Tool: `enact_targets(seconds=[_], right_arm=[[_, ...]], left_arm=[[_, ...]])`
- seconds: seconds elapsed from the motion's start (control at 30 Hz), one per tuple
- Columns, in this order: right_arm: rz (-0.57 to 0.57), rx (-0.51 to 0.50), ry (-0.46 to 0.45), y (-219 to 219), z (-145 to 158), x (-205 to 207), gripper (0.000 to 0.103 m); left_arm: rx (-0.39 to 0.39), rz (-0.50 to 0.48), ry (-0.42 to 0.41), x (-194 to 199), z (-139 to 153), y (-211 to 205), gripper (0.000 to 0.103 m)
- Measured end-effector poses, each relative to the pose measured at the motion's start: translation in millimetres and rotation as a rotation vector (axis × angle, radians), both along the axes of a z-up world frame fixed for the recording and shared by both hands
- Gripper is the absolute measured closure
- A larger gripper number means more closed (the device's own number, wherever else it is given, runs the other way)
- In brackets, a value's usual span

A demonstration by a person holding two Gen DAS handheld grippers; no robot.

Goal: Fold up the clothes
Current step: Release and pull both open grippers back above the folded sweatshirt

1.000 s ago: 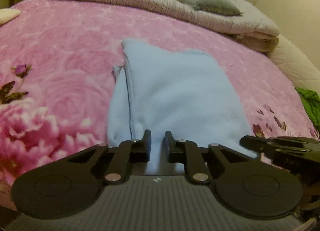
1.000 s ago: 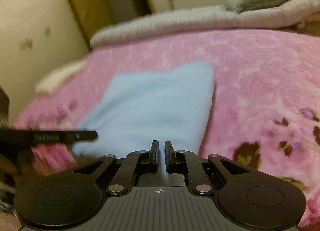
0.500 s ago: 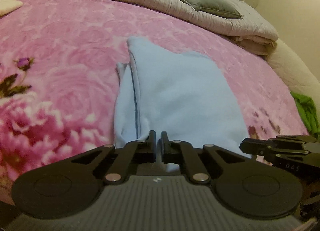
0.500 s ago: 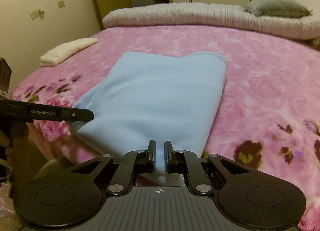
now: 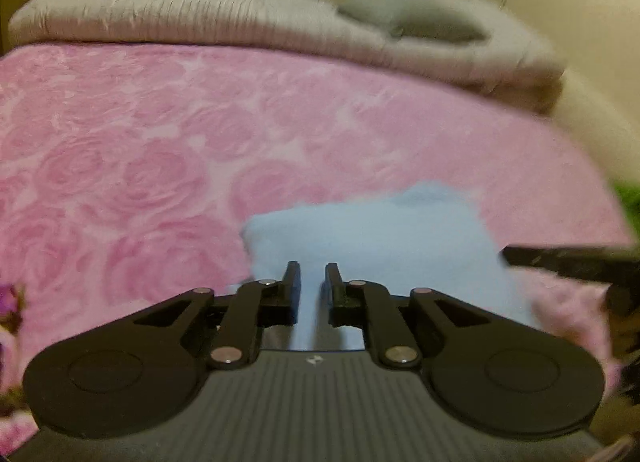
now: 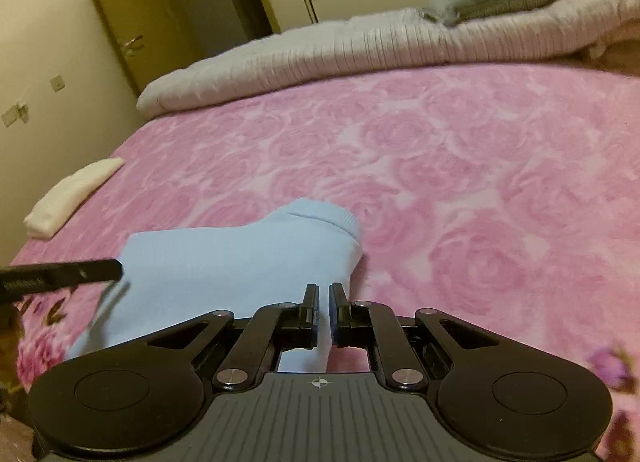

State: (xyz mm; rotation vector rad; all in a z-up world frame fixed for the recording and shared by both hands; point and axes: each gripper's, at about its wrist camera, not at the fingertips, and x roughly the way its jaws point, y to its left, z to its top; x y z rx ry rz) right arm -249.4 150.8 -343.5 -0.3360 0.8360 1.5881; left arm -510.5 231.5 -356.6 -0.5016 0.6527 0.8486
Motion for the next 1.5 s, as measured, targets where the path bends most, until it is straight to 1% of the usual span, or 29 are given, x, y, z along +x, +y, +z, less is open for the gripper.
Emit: enact_targets(seconds=[0.03, 0.07, 0.1, 0.13, 0.23, 0.3, 0.37, 0.47, 0.57, 0.63, 0.67, 0.73, 0.77, 0.83, 0.97, 1.03, 1.1, 1.13, 1.17, 1.2, 1.23, 1.33, 1.43, 1.5], right_arm=[[0.017, -0.017, -0.009, 4.9, -7.0, -2.9, 0.095], [0.037, -0.033, -0.023, 9.4, -14.5, -6.6, 0.095], [0.053, -0.027, -0.04, 10.9, -18.7, -10.1, 0.095], [0.063, -0.02, -0.061, 10.3, -18.2, -12.4, 0.095], [0.06, -0.024, -0.079, -0.2, -10.5, -11.3, 0.095], [0.031, 0.0, -0.037, -18.8, 1.2, -5.0, 0.095], [0.035, 0.046, 0.004, -45.7, 14.9, -4.1, 0.095], [0.108, 0.077, 0.031, -92.0, 32.1, -15.5, 0.095], [0.205, 0.071, 0.006, -126.2, 38.3, -36.5, 0.095], [0.243, 0.061, -0.024, -142.6, 36.4, -49.9, 0.095], [0.242, 0.047, -0.027, -145.4, 31.9, -54.2, 0.095], [0.225, -0.017, -0.045, -141.2, 13.8, -61.8, 0.095], [0.223, -0.04, -0.051, -138.9, 4.9, -65.5, 0.095], [0.204, -0.035, -0.066, -137.8, 0.7, -72.4, 0.095], [0.163, -0.067, -0.106, -137.2, 9.2, -82.0, 0.094], [0.124, -0.073, -0.117, -141.4, 15.9, -85.4, 0.091], [0.071, -0.072, -0.096, -148.9, 22.7, -84.6, 0.084], [0.057, -0.08, -0.084, -151.8, 24.7, -84.0, 0.074], [0.046, -0.089, -0.074, -154.2, 26.0, -83.5, 0.059], [0.034, -0.099, -0.063, -156.6, 27.2, -83.0, 0.054], [0.028, -0.105, -0.06, -159.4, 27.5, -83.7, 0.052], [0.008, -0.122, -0.048, -167.4, 27.3, -85.9, 0.051], [-0.018, -0.137, -0.029, -173.5, 28.3, -85.6, 0.05], [-0.03, -0.141, -0.035, -177.1, 29.8, -87.4, 0.05]], left_arm=[[0.005, 0.005, 0.02, 0.6, -8.3, 2.4, 0.094], [-0.001, 0.016, 0.003, -2.6, -14.8, 3.6, 0.094], [-0.011, 0.031, -0.018, -6.1, -18.4, 4.7, 0.095], [-0.022, 0.047, -0.037, -9.7, -16.5, 4.5, 0.095], [-0.019, 0.086, -0.047, -18.3, -3.6, -3.4, 0.095], [0.011, 0.097, -0.06, -25.5, 13.4, -17.4, 0.093], [0.027, 0.087, -0.091, -34.6, 28.5, -35.5, 0.093], [0.023, 0.023, -0.121, -43.0, 41.7, -69.8, 0.093], [-0.016, -0.043, -0.119, -45.1, 39.0, -105.2, 0.093], [-0.061, -0.036, -0.102, -44.7, 26.9, -118.1, 0.093], [-0.086, -0.02, -0.09, -44.5, 19.1, -121.5, 0.093], [-0.13, 0.036, -0.071, -44.5, 1.0, -123.1, 0.093], [-0.138, 0.068, -0.078, -45.3, -2.9, -123.7, 0.093], [-0.145, 0.111, -0.092, -45.1, -0.8, -126.0, 0.093], [-0.124, 0.127, -0.014, -34.5, 16.2, -138.3, 0.092], [-0.123, 0.152, 0.025, -31.8, 24.2, -146.5, 0.086], [-0.126, 0.181, 0.072, -29.8, 30.8, -156.4, 0.081], [-0.125, 0.19, 0.093, -28.8, 33.3, -161.5, 0.077], [-0.121, 0.192, 0.11, -27.9, 34.7, -167.0, 0.075], [-0.118, 0.194, 0.127, -27.0, 36.0, -172.4, 0.073], [-0.114, 0.194, 0.143, -26.0, 37.0, -177.2, 0.073], [-0.106, 0.191, 0.182, -24.3, 37.3, -188.6, 0.072], [-0.102, 0.187, 0.201, -24.1, 37.6, -194.5, 0.071], [-0.093, 0.184, 0.213, -24.0, 38.9, -199.2, 0.069]])
